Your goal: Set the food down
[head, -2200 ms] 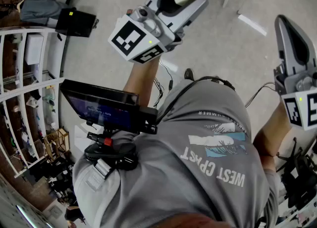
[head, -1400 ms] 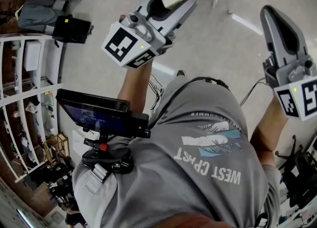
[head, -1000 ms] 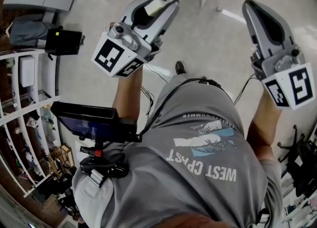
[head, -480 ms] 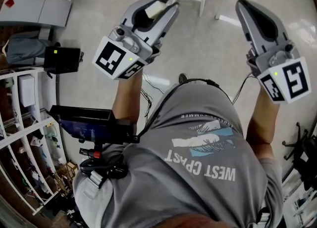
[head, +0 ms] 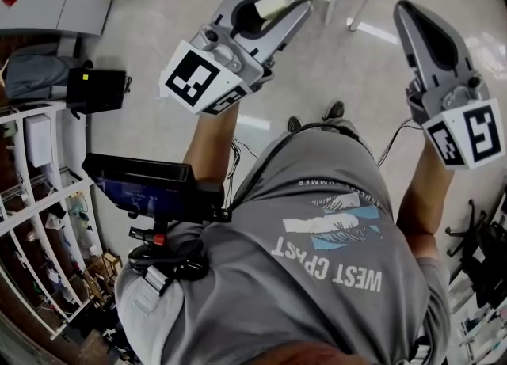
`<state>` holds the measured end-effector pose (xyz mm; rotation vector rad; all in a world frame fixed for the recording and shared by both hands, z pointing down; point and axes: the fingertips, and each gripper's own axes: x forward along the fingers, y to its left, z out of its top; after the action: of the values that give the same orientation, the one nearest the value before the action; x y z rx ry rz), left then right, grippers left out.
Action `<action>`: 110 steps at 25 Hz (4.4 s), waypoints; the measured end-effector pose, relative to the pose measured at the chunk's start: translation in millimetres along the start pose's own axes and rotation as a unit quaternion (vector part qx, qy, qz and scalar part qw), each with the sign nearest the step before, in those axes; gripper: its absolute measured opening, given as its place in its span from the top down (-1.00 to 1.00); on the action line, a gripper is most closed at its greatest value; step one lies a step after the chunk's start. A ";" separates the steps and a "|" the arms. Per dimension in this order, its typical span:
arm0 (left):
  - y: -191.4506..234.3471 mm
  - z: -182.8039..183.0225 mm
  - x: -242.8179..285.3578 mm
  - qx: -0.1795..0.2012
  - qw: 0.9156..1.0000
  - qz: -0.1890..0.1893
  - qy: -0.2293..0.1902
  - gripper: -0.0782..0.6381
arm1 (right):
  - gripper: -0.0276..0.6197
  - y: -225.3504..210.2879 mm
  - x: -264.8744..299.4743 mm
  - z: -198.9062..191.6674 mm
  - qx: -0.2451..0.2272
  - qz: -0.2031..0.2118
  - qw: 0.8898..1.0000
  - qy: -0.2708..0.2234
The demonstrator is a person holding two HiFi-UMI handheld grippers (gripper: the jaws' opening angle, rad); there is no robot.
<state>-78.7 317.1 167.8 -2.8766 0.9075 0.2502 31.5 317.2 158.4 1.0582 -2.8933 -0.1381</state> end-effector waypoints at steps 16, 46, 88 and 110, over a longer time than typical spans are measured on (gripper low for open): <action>71.7 -55.8 105.5 0.010 0.998 0.056 0.020 0.52 | 0.89 -123.6 56.9 -41.0 0.001 0.066 0.998 -0.007; 228.4 -59.9 113.2 -0.020 1.000 0.000 0.020 0.52 | 0.89 -168.5 197.8 -29.3 0.001 -0.006 1.000 0.016; 420.6 -153.2 263.7 -0.035 0.997 -0.006 0.072 0.52 | 0.89 -359.5 366.3 -101.0 0.035 -0.004 0.998 0.051; 479.0 -237.9 359.3 -0.014 0.991 0.050 0.124 0.52 | 0.89 -465.3 402.1 -163.6 0.056 0.034 0.996 0.061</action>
<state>-36.2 -311.4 303.7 -2.9373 1.0994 -0.0907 36.7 -306.9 282.2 0.9470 -2.8500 0.0895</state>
